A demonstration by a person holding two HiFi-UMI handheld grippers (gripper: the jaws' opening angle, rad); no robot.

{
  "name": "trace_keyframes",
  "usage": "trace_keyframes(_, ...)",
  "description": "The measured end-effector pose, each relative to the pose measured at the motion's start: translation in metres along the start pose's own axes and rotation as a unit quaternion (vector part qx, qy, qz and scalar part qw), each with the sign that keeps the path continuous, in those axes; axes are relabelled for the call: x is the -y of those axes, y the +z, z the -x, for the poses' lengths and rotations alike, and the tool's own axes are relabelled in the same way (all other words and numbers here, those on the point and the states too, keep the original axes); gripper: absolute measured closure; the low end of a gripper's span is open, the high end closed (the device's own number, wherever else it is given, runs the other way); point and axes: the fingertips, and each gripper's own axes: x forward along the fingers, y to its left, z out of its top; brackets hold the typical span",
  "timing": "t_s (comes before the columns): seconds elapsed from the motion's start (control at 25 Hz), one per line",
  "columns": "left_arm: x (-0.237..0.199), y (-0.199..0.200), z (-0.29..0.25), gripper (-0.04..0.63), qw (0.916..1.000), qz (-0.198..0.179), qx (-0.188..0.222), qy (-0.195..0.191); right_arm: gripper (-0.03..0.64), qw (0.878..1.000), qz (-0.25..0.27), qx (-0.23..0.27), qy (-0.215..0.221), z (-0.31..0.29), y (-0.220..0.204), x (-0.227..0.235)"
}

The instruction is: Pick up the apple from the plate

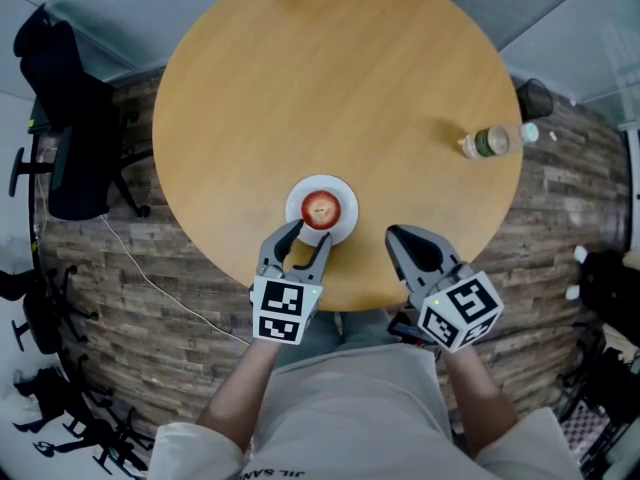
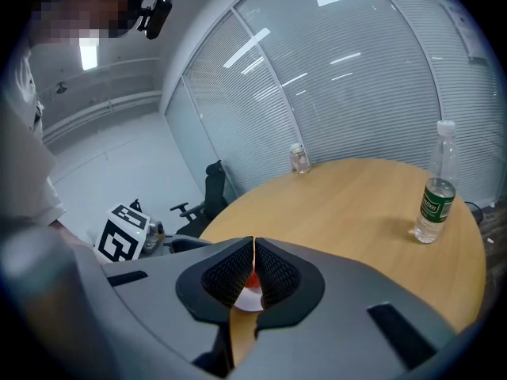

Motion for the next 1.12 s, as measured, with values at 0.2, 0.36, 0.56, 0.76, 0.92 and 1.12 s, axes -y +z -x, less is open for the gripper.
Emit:
trace_keyframes(0.2, -0.008, -0.017, -0.018, 0.321, 0.9996, -0.006, -0.024, 0.012, 0.584, 1.000, -0.002, -0.002, -0.002, -0.001, 0.000, 0.002)
trace_keyframes(0.36, -0.008, -0.025, -0.029, 0.286, 0.9989, 0.004, -0.046, 0.008, 0.584, 1.000, -0.003, -0.002, -0.004, 0.000, 0.000, 0.005)
trace_keyframes(0.56, -0.012, -0.029, -0.040, 0.247, 0.9981, 0.000, -0.060, 0.014, 0.584, 1.000, -0.007, -0.005, -0.008, 0.000, -0.001, 0.010)
trace_keyframes(0.76, -0.016, -0.033, -0.053, 0.212, 0.9976, -0.004, -0.066, 0.022, 0.584, 1.000, -0.011, -0.007, -0.008, -0.001, -0.002, 0.013)
trace_keyframes(0.92, -0.016, -0.036, -0.062, 0.196, 0.9973, 0.000, -0.069, 0.025, 0.584, 1.000, -0.012, -0.009, -0.010, 0.001, -0.002, 0.016)
trace_keyframes(1.12, -0.019, -0.040, -0.069, 0.196, 0.9967, 0.004, -0.075, 0.029, 0.584, 1.000, -0.015, -0.014, -0.015, 0.002, -0.004, 0.021)
